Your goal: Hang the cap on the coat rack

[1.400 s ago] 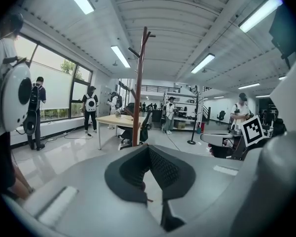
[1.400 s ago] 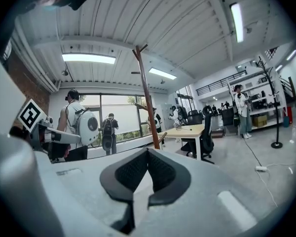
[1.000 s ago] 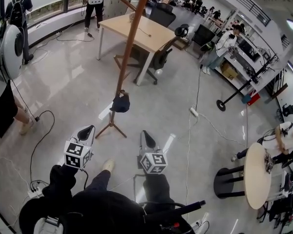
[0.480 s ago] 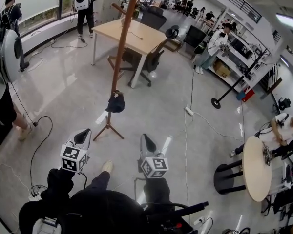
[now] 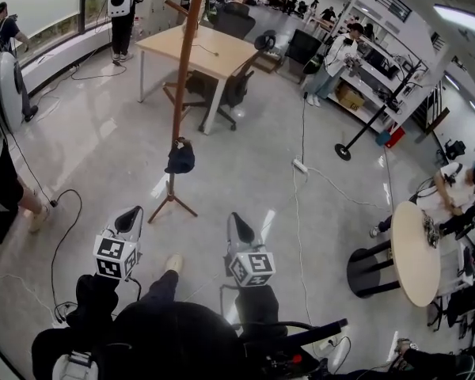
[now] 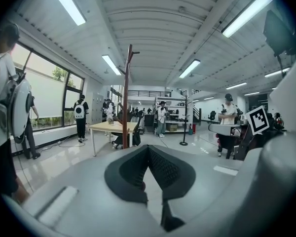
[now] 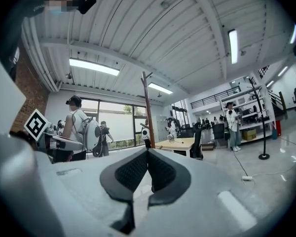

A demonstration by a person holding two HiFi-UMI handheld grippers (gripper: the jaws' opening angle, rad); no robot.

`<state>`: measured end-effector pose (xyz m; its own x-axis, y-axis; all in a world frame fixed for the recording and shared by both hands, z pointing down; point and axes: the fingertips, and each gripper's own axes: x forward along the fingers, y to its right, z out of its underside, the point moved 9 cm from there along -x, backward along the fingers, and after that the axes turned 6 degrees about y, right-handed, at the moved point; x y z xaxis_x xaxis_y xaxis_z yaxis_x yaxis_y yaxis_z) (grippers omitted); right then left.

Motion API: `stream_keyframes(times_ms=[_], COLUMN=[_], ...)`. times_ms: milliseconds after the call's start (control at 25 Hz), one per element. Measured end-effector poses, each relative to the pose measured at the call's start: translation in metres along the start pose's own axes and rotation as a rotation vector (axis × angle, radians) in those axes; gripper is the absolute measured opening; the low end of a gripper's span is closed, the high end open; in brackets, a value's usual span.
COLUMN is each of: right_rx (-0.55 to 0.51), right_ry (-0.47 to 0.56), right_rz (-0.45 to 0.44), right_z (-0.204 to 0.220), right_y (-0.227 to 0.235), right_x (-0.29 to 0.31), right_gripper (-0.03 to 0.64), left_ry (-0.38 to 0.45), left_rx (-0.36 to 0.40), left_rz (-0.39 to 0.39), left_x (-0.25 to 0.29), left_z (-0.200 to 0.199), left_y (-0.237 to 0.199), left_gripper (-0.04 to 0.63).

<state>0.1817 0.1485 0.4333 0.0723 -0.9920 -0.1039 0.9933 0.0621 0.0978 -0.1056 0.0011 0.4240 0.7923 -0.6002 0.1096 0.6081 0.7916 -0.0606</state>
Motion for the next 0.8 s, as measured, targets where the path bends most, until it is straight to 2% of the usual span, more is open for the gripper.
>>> stream_keyframes(times_ms=[280, 800], right_rx=[-0.019, 0.011], right_ry=[-0.024, -0.017], right_rz=[0.004, -0.008], right_z=[0.002, -0.003], right_y=[-0.007, -0.011], right_x=[-0.014, -0.013], right_gripper=[0.003, 0.003], left_ry=[0.005, 0.007], left_rx=[0.007, 0.002], left_rz=[-0.005, -0.006], left_x=[-0.012, -0.015], left_z=[-0.003, -0.005], left_y=[-0.001, 0.000], left_gripper=[0.002, 0.002])
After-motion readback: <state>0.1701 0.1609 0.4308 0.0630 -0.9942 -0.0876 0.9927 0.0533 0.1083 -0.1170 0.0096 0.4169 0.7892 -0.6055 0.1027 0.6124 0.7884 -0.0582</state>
